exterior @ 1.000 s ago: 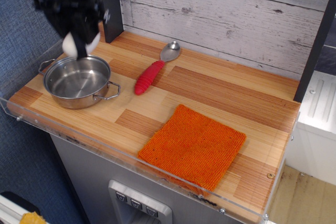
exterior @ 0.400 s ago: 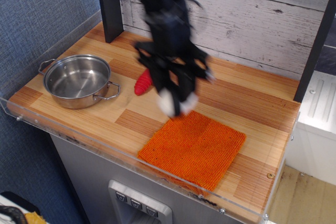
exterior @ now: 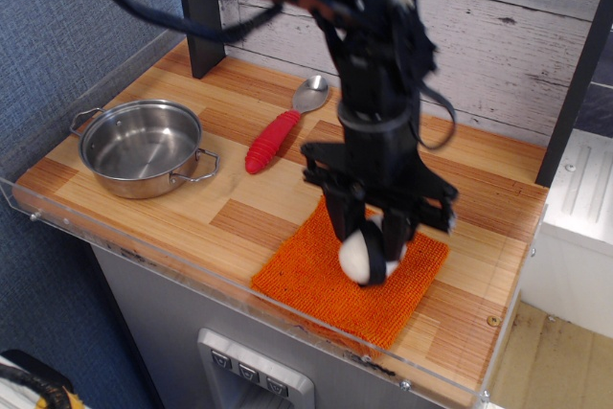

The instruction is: Move the black and white object to the orange cloth

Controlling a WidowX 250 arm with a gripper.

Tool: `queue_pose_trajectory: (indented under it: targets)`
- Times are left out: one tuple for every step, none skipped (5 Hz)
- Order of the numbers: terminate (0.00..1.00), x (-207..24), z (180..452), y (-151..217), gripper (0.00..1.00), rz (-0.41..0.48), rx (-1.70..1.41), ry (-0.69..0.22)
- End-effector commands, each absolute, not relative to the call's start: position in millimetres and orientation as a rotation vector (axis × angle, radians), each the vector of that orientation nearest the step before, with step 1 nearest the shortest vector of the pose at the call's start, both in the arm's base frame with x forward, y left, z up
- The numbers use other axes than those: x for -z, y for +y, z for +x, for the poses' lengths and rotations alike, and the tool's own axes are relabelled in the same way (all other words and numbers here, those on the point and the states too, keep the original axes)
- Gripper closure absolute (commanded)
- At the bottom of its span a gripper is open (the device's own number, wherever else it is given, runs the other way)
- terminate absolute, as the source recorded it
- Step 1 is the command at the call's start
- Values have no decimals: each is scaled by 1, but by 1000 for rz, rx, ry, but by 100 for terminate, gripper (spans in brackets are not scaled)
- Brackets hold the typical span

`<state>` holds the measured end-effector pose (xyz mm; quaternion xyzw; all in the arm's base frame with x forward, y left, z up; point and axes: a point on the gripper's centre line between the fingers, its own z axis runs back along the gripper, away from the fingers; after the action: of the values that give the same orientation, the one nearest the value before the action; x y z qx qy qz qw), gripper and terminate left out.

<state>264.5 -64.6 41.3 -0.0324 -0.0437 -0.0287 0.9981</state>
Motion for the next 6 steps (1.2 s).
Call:
queue_pose_trajectory:
  targets:
    - [0,-63,254,-64,100,20,62,-274]
    - [0,-63,255,-67,100,31,72,-269]
    - [0,-60,256,-62,0,20,52,-224]
    - [0,-66,254,-49,0,10,-27,-187]
    - [0,-88,252,-32,0,14,-91,-230]
    - [0,-137,251,-8,0,57,-128,-322]
